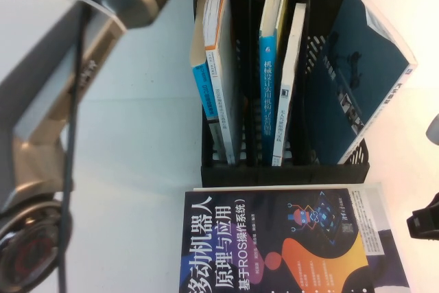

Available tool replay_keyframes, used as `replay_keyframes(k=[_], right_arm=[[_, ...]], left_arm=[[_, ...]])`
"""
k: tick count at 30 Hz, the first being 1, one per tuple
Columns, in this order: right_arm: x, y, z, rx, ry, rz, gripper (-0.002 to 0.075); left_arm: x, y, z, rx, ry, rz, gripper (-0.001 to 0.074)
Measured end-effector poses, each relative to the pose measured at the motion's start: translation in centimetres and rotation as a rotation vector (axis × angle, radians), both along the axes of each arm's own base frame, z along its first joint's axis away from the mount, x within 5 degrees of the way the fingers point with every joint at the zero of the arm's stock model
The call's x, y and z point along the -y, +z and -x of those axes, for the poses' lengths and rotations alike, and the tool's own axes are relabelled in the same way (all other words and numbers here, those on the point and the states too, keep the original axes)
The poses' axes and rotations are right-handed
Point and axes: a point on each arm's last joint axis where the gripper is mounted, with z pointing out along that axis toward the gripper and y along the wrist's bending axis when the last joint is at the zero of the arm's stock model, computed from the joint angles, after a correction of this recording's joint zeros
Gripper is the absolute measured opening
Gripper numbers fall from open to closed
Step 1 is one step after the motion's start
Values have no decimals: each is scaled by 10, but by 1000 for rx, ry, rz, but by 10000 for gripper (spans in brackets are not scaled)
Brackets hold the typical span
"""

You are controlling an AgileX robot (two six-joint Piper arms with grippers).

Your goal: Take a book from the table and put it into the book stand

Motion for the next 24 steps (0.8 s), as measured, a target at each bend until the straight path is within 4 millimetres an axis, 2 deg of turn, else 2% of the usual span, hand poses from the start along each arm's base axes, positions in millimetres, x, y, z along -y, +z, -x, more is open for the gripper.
replay_keyframes(k=[3,5,7,10,13,18,21,24], right_arm=[[0,0,0,0,0,0,-3],[0,0,0,0,0,0,-3],[1,0,0,3,4,11,-3],[6,1,0,34,-11,57,-3],[15,14,6,121,-54,115,-3],[37,51,32,368,-173,194,-3],[47,74,55,539,-223,176,-3],[55,87,87,664,-250,125,-3]], left_arm=[[-12,22,15,23,5,20,440],[-20,36,28,19,2,19,335],[-31,50,42,11,-14,4,176],[-48,72,66,0,-50,10,55],[-67,99,95,26,-93,62,15],[-84,133,143,76,-249,148,2],[-81,137,168,81,-327,135,1],[-68,130,189,76,-373,62,1]])
